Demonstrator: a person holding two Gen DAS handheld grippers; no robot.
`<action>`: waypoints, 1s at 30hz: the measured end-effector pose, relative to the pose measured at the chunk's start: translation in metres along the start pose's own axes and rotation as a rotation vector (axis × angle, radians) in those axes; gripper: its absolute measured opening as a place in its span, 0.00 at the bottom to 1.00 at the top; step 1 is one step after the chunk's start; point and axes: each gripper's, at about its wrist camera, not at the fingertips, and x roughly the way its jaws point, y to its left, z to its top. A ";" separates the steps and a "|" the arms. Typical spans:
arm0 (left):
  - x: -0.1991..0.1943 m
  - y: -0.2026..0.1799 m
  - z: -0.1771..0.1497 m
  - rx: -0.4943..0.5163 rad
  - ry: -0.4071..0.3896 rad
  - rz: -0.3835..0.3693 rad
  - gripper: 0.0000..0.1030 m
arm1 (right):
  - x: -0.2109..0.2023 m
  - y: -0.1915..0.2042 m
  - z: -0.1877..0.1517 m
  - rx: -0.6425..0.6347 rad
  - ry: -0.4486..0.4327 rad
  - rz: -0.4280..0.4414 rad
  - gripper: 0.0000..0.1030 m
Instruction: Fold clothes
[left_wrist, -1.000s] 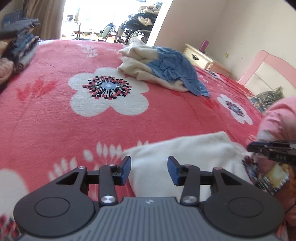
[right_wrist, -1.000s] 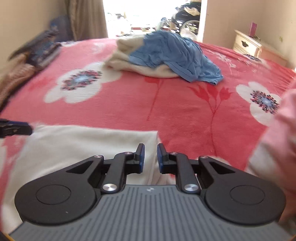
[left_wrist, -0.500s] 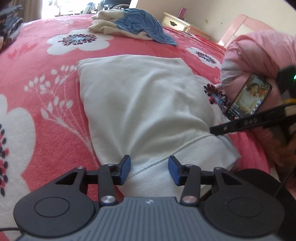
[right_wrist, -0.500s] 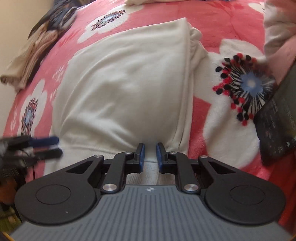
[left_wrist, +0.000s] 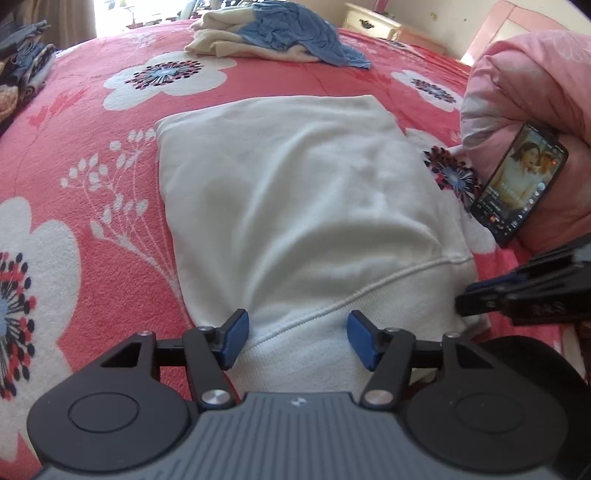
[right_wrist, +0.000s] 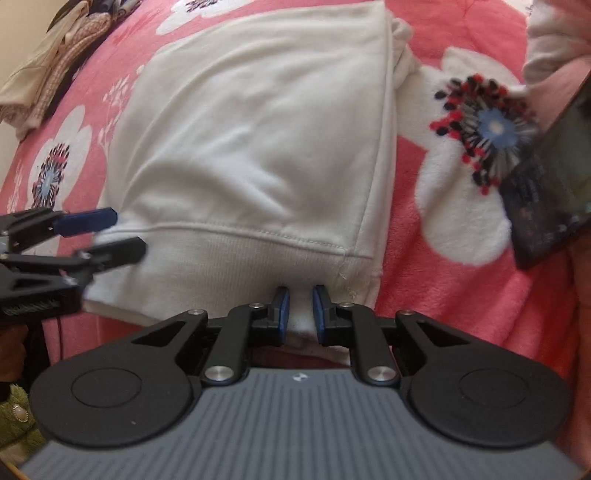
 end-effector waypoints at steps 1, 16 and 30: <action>0.000 0.000 0.001 -0.008 0.004 0.005 0.59 | -0.003 0.002 -0.002 -0.006 -0.004 0.001 0.13; 0.003 -0.021 0.010 -0.001 0.065 0.130 0.59 | 0.004 0.002 -0.006 0.008 -0.031 0.001 0.13; 0.005 -0.031 0.010 0.040 0.088 0.184 0.60 | -0.020 -0.002 0.027 -0.011 -0.149 0.017 0.13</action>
